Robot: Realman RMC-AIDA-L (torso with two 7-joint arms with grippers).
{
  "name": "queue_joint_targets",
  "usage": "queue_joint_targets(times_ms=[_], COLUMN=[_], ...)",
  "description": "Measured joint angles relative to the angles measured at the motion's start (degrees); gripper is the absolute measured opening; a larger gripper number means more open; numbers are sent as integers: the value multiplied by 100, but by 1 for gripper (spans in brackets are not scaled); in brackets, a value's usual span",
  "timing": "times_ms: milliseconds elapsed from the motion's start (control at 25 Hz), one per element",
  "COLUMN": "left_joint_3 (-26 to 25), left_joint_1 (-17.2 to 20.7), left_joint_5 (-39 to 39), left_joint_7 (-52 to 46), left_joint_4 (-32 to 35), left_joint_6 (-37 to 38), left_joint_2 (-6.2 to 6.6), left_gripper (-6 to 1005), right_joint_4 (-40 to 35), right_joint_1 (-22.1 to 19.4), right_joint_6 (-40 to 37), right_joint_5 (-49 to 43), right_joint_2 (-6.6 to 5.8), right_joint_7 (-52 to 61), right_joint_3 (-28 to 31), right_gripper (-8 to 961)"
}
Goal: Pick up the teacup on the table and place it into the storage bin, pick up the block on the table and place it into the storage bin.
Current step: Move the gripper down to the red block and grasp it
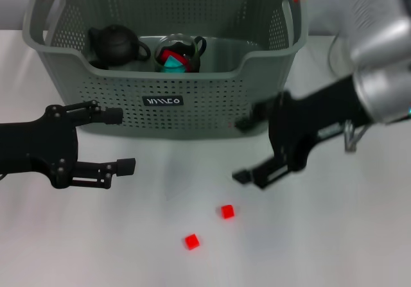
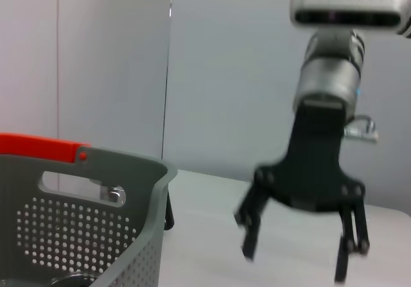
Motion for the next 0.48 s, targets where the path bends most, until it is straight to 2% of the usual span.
queue_joint_targets(times_ms=[240,480], left_joint_3=[0,1], left_joint_1=[-24,-31], left_joint_5=[-2,30], left_joint_7=[1,65], left_joint_4=[-25,-37], left_joint_6=[-1,0], left_joint_2=[-9,-2], left_gripper=[917,917], right_joint_4=[578,1504], right_joint_1=[277,687], right_joint_6=[612,1318], right_joint_5=[-443,-452], right_joint_2=[12,23], right_joint_7=[554,818], right_joint_3=[-1027,-1694], right_gripper=[925,926])
